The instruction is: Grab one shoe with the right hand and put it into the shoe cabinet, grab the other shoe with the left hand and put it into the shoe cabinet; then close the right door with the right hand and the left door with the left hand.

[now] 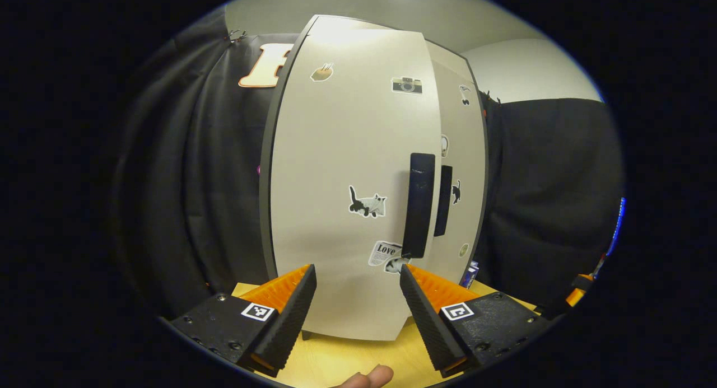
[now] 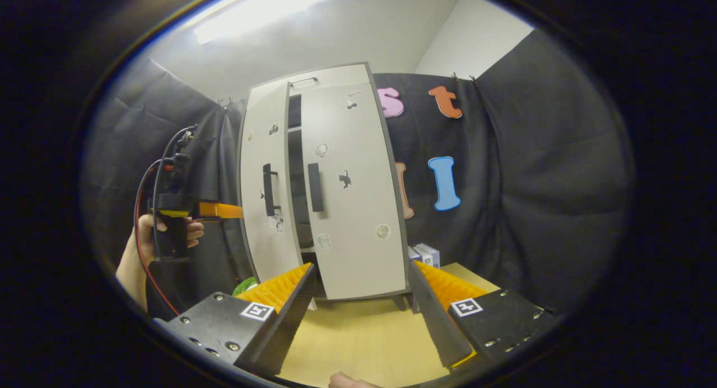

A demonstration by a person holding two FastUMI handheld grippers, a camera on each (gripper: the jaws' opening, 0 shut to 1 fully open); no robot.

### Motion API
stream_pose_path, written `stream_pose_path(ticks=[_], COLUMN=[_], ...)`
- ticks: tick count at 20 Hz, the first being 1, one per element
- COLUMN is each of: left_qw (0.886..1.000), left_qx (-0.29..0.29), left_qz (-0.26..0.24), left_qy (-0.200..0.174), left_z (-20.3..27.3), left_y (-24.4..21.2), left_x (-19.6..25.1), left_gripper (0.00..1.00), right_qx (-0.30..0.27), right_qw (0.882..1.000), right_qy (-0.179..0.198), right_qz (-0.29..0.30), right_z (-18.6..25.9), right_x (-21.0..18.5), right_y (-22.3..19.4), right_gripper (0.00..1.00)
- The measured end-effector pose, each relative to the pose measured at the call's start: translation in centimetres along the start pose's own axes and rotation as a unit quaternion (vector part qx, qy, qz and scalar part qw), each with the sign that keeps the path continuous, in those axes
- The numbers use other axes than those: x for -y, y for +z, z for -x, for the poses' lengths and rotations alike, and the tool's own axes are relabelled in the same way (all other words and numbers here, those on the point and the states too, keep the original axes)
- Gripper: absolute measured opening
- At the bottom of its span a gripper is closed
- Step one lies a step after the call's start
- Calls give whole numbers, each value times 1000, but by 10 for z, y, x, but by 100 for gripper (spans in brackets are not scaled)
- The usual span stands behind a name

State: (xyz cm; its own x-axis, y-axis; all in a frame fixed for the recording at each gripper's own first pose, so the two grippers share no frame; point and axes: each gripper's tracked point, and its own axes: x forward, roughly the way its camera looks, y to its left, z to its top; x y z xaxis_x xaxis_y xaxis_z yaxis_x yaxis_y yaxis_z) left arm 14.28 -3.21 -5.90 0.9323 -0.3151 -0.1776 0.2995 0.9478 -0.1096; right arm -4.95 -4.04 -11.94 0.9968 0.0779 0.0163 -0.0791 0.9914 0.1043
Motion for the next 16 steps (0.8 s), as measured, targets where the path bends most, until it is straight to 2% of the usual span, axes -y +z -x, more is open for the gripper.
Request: stream_pose_path(ticks=[1,2,3,5,9,12,14,16], left_qw=[1000,1000,1000,999,997,997,997,997], left_qx=[3,10,15,20,22,34,44,50], left_qz=[2,4,7,15,32,40,35,22], left_qy=[3,7,16,41,59,59,59,58], left_z=[10,17,24,37,71,102,121,134], left_y=[-1,1,2,1,-11,-25,-40,-48], left_x=[0,0,-3,-11,-6,6,15,25], left_gripper=[92,93,95,95,96,96,96,96], right_qx=[-6,-9,-11,-13,-8,1,-8,-17], right_qw=[1000,1000,1000,1000,1000,1000,999,999], right_qy=[-4,-8,-11,-12,-14,-21,-9,1], right_qz=[-5,-6,-5,-4,-4,-19,-40,-35], right_z=[-3,-5,-8,-11,-15,-17,-20,-20], right_x=[1,2,1,-2,-10,-16,-28,-35], right_y=[-3,-5,-5,-4,2,2,-6,-8], right_gripper=[99,94,99,99,99,99,99,99])
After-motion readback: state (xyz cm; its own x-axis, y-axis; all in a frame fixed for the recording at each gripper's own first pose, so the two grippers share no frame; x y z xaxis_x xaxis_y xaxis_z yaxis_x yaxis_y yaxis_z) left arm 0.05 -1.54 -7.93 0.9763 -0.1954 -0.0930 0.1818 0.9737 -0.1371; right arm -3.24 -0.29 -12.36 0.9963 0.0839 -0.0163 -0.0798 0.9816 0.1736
